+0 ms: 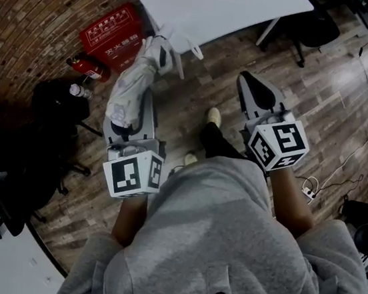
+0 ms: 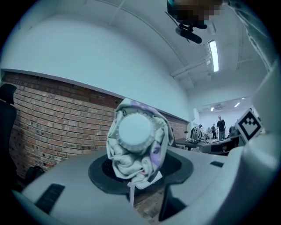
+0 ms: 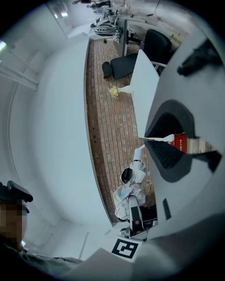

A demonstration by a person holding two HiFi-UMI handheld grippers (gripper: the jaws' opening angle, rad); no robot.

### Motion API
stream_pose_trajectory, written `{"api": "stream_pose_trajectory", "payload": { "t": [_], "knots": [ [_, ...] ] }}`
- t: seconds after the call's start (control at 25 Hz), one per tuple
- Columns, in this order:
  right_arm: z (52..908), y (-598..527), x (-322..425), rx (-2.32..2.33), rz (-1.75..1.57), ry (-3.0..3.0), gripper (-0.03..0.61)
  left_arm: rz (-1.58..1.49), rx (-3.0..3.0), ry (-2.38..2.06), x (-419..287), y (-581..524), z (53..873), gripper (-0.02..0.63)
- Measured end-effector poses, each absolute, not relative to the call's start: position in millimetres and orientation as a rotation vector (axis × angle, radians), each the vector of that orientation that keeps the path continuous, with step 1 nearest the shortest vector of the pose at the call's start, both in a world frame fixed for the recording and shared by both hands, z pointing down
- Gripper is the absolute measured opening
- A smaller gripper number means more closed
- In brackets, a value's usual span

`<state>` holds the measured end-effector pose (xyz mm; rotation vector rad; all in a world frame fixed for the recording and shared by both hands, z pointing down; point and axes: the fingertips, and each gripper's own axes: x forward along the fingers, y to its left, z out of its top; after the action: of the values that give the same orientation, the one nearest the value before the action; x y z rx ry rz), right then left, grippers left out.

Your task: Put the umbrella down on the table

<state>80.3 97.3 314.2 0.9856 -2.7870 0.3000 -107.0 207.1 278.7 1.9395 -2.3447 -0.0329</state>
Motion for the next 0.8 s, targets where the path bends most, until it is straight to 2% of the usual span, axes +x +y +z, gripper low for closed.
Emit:
{"api": "stream_pose_trajectory", "payload": {
  "t": [0.8],
  "knots": [
    [309.5,-55.9,51.1,0.925,0.329,-2.811,0.032,-0.025,1.93,-2.377,-131.2,59.7,263.6,0.199]
  ]
}}
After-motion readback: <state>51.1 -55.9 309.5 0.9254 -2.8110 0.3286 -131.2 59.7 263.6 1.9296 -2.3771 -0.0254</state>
